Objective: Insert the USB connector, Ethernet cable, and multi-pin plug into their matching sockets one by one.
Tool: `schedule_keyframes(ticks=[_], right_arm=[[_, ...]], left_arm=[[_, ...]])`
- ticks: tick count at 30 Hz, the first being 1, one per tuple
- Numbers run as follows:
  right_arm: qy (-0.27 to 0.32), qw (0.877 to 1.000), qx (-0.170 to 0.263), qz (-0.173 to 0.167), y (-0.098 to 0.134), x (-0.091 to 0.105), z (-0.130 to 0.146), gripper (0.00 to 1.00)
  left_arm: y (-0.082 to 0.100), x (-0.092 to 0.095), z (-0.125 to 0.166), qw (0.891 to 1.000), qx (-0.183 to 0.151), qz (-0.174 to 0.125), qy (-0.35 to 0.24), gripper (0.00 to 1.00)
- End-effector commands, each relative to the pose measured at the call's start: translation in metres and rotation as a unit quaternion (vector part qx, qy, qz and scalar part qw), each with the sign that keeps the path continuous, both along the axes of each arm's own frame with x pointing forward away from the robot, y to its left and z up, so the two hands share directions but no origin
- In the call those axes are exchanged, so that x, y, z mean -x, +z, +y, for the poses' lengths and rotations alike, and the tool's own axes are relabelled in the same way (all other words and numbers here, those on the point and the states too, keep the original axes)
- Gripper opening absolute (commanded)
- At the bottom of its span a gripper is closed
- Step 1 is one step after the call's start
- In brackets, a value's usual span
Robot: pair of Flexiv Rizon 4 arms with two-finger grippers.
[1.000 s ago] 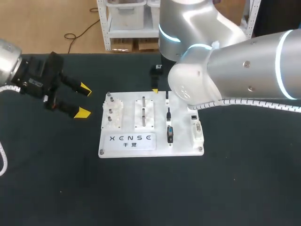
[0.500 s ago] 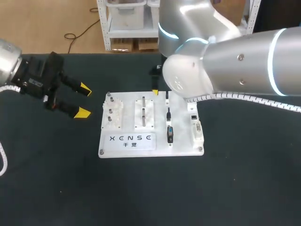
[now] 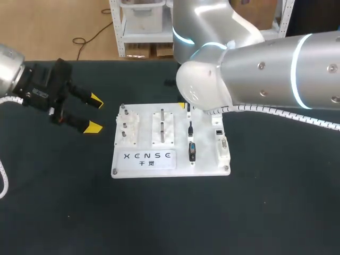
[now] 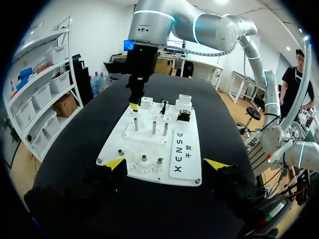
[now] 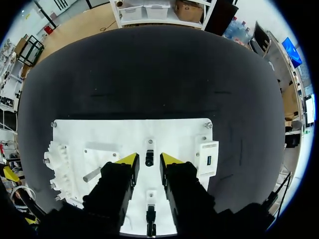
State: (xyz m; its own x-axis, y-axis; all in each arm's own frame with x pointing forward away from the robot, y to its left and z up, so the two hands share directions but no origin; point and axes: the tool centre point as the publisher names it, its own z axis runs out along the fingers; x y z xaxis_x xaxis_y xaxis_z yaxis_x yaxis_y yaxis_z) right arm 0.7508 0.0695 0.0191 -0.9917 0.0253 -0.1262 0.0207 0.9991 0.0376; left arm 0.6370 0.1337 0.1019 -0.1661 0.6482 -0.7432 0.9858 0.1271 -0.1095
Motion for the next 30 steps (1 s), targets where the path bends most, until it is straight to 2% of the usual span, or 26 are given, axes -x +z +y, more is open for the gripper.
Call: schedule_keyframes(ticks=[1,4,8,21,26,30], right_arm=[[-0.002,1.000,0.001,-0.001,-0.001,0.000,0.001,0.21],[-0.003,1.000,-0.002,0.000,-0.001,0.000,0.001,0.00],[-0.003,1.000,-0.006,-0.003,0.000,-0.001,-0.002,0.00],[0.010,0.998,-0.006,-0.057,0.028,0.003,-0.016,0.00],[0.018,0.997,-0.007,-0.078,0.037,0.006,-0.027,0.00],[0.019,0.997,-0.004,-0.081,0.037,0.009,-0.042,0.00]], left_arm=[[-0.001,0.001,0.000,1.000,0.002,-0.002,0.001,1.00],[-0.001,0.001,0.000,1.000,0.002,-0.002,0.001,1.00],[-0.001,0.001,0.000,1.000,0.002,-0.002,0.001,1.00],[-0.001,0.001,0.000,1.000,0.002,-0.002,0.001,1.00],[-0.001,0.001,0.000,1.000,0.002,-0.002,0.001,1.00],[-0.001,0.001,0.000,1.000,0.002,-0.002,0.001,1.00]])
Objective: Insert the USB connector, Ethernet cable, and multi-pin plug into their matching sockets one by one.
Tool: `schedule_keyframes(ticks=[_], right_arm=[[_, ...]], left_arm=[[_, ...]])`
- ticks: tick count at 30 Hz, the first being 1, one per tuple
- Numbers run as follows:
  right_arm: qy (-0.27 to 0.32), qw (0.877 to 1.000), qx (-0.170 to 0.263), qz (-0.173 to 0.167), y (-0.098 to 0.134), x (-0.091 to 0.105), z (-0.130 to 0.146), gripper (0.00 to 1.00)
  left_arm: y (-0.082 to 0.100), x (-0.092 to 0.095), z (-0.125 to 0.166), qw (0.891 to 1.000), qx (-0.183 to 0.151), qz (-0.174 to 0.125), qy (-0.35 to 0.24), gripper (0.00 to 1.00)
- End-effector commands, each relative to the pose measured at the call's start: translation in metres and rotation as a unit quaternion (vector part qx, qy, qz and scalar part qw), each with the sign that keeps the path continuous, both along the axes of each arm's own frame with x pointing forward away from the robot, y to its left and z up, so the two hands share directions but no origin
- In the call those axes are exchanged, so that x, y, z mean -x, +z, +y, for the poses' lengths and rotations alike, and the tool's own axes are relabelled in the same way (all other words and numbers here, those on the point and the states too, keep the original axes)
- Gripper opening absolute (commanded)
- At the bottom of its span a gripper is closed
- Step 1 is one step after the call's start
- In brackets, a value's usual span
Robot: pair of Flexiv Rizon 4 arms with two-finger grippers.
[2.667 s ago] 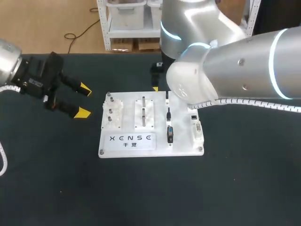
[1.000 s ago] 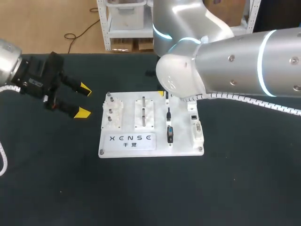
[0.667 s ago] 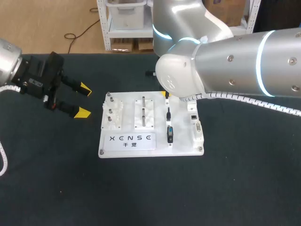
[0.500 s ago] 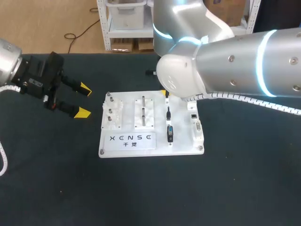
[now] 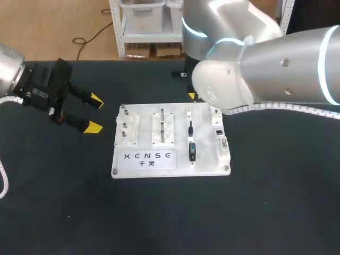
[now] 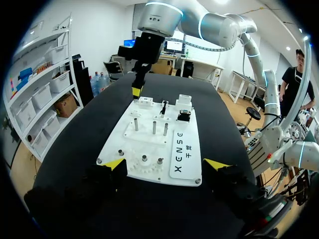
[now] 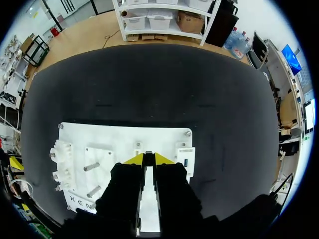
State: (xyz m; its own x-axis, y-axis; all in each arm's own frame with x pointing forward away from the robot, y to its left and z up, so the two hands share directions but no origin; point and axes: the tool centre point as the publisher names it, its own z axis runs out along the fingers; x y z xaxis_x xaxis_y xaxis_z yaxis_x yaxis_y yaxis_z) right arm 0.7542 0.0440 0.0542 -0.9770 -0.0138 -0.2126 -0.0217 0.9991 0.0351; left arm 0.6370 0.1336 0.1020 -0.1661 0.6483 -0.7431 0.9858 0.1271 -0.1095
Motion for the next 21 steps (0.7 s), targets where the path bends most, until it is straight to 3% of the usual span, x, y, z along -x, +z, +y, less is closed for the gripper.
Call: schedule_keyframes(ticks=[1,9,21], right_arm=[[0.000,0.999,-0.005,-0.038,0.002,0.013,-0.020,0.00],[-0.014,0.999,0.006,-0.039,-0.006,0.016,-0.041,0.00],[-0.012,0.999,0.019,-0.035,-0.014,0.017,-0.050,0.00]], left_arm=[[-0.001,0.001,0.001,1.000,0.002,-0.002,0.001,1.00],[-0.001,0.001,0.001,1.000,0.002,-0.002,0.001,1.00],[-0.001,0.001,0.001,1.000,0.002,-0.002,0.001,1.00]])
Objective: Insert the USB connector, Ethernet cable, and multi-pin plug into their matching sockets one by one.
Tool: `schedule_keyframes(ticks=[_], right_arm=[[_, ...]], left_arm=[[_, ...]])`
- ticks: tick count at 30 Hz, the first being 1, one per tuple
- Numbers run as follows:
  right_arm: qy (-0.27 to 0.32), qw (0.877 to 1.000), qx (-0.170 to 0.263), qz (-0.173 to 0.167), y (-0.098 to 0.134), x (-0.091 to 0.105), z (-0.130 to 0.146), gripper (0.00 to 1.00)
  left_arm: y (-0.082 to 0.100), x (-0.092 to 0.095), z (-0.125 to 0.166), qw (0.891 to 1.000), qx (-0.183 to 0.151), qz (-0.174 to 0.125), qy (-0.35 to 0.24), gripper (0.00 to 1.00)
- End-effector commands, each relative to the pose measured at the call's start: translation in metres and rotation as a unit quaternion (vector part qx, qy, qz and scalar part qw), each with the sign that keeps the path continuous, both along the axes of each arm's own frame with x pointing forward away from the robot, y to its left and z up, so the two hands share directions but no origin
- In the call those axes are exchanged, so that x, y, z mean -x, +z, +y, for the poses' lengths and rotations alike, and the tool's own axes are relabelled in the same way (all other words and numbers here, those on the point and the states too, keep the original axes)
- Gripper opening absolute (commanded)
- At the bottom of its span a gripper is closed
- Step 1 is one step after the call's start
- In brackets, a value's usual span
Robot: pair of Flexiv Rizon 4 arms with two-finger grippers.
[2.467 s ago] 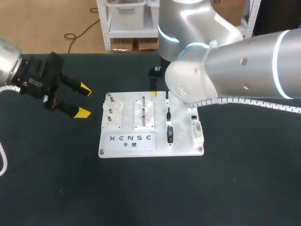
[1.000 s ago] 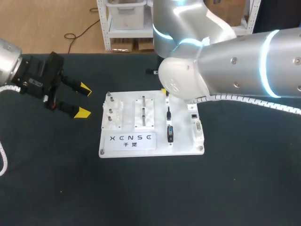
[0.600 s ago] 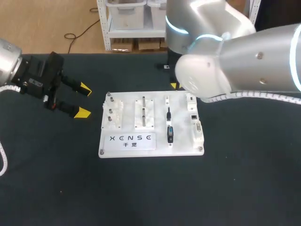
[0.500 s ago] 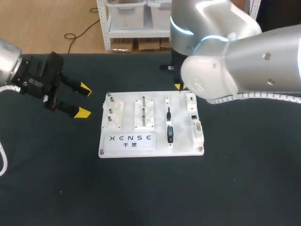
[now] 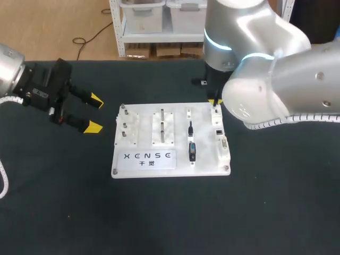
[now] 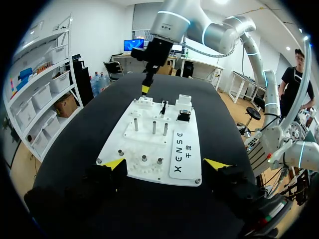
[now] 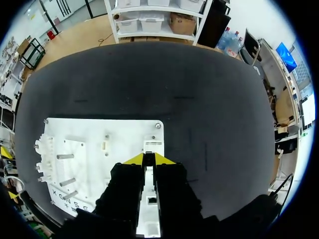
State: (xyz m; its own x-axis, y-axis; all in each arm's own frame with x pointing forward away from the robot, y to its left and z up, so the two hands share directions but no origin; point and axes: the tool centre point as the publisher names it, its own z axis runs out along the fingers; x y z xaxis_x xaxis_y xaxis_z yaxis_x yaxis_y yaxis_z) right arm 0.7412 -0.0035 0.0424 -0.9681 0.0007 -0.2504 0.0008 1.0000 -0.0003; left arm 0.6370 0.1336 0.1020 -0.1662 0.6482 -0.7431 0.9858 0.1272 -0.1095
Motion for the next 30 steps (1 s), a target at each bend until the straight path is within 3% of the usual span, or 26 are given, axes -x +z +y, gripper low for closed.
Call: schedule_keyframes(ticks=[1,30], right_arm=[[0.000,1.000,0.003,-0.015,-0.003,0.004,-0.003,0.00],[0.001,1.000,0.003,0.000,-0.011,0.013,-0.005,0.00]], left_arm=[[-0.001,0.001,0.001,1.000,0.002,-0.002,0.001,1.00],[-0.001,0.001,0.001,1.000,0.002,-0.002,0.001,1.00]])
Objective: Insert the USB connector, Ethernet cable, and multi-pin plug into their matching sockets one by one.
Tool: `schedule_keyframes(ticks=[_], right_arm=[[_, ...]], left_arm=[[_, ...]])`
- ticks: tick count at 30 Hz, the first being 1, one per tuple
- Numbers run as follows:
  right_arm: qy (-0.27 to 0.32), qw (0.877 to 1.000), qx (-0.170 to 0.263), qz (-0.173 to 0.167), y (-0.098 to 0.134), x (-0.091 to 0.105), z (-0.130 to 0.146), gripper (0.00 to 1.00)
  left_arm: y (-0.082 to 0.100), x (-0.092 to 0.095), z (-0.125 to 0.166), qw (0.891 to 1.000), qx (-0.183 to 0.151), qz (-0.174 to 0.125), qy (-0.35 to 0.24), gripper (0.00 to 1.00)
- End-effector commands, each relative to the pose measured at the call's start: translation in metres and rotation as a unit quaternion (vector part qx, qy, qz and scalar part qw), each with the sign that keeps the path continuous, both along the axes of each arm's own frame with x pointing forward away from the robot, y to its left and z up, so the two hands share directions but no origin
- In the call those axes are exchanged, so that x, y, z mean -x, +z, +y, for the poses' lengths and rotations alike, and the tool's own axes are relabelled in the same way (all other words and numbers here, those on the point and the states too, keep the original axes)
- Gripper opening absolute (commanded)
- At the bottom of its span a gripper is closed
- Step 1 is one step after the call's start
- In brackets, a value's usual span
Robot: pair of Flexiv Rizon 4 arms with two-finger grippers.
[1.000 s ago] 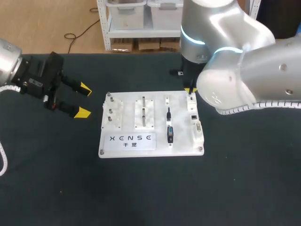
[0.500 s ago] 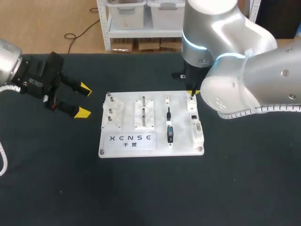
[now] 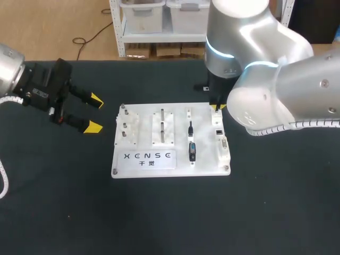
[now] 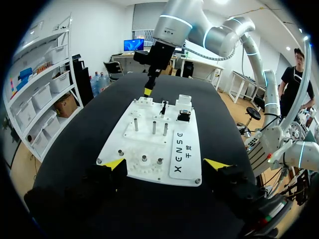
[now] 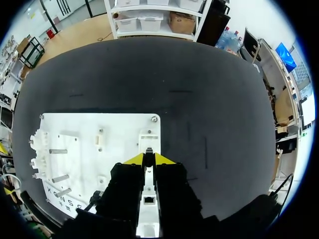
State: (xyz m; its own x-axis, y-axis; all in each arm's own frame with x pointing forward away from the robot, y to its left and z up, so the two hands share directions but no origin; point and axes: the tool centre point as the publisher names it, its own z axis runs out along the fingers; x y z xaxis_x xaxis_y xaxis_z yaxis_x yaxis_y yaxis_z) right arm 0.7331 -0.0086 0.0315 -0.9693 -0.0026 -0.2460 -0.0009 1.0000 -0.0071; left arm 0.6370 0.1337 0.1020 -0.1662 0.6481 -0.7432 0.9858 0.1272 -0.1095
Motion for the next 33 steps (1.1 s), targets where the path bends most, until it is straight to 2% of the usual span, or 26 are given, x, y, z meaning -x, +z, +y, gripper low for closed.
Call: schedule_keyframes(ticks=[1,7,19,28,31,33], right_arm=[[0.001,1.000,0.000,-0.002,0.000,0.006,0.000,0.00],[-0.003,1.000,0.011,0.004,-0.008,0.006,-0.004,0.00],[-0.016,1.000,0.025,0.004,-0.021,-0.008,-0.007,0.00],[-0.016,0.999,0.042,0.016,-0.035,-0.007,-0.006,0.00],[-0.014,0.999,0.041,0.016,-0.036,-0.007,-0.006,0.00],[-0.006,0.999,0.032,0.004,-0.029,-0.006,-0.004,0.00]], left_arm=[[-0.001,0.001,0.000,1.000,0.002,-0.002,0.001,1.00],[-0.001,0.001,0.000,1.000,0.002,-0.002,0.001,1.00],[-0.001,0.001,0.000,1.000,0.002,-0.002,0.001,1.00],[-0.001,0.001,0.000,1.000,0.002,-0.002,0.001,1.00],[-0.001,0.001,0.000,1.000,0.002,-0.002,0.001,1.00],[-0.001,0.001,0.000,1.000,0.002,-0.002,0.001,1.00]])
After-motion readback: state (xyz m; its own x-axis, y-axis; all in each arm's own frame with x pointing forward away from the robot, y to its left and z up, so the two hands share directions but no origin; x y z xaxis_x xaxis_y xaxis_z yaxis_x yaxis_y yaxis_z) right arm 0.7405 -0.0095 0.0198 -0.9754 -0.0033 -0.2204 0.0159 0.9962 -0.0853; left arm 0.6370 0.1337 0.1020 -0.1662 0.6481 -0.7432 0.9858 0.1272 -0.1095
